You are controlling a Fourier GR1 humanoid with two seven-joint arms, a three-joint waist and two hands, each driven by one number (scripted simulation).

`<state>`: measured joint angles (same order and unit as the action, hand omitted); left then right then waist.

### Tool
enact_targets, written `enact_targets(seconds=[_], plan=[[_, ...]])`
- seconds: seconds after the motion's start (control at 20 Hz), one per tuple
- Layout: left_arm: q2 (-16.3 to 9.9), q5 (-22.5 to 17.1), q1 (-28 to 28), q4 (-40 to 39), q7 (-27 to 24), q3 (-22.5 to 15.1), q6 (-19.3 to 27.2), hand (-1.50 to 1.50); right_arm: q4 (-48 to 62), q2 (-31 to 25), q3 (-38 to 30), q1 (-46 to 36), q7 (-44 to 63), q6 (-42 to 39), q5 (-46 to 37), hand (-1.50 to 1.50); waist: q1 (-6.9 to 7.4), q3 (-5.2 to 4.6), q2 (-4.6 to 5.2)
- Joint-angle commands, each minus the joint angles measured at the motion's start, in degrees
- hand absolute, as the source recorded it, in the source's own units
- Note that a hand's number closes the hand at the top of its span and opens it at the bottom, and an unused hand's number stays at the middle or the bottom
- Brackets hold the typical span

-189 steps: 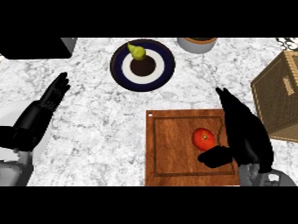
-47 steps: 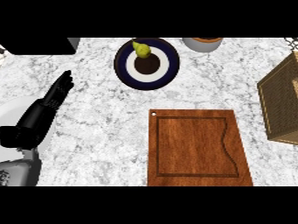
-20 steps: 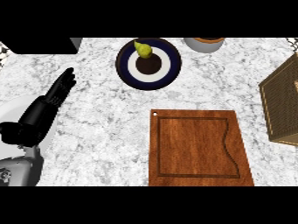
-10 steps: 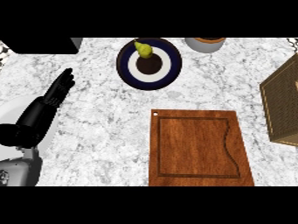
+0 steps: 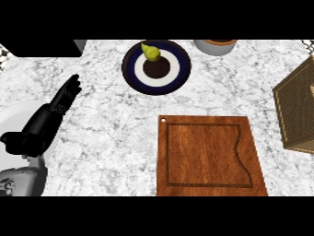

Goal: Pick the tomato from the cutting board and place it in the basket

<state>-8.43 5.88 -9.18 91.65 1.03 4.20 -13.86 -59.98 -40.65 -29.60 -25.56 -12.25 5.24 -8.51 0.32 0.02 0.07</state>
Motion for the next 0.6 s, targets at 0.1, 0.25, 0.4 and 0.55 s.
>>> enact_targets(seconds=[0.1, 0.25, 0.4, 0.55], plan=[[0.1, 1.1, 0.3, -1.3, -1.3, -0.3, 0.3, 0.00, 2.7, -1.6, -3.6, -3.0, -1.8, -3.9, 6.3, -1.50, -0.24, -0.02, -0.05], [-1.1, -2.5, 1.8, 3.9, 2.1, 1.4, -1.9, 0.00, -1.0, -1.9, -4.8, -3.1, 3.8, -4.7, 9.2, -1.50, -0.24, -0.03, -0.24], [0.3, 0.1, 1.7, 0.9, -0.2, -0.5, -0.5, 0.00, 5.2, -4.8, -8.4, -6.5, 6.2, -5.4, 12.6, -1.50, -0.17, -0.03, -0.09], [0.1, 0.2, 1.7, -0.4, -2.5, 0.0, -0.5, 0.00, 14.3, -11.1, -13.2, -3.2, 3.3, -15.8, 17.5, -1.50, -0.20, 0.05, 0.11]])
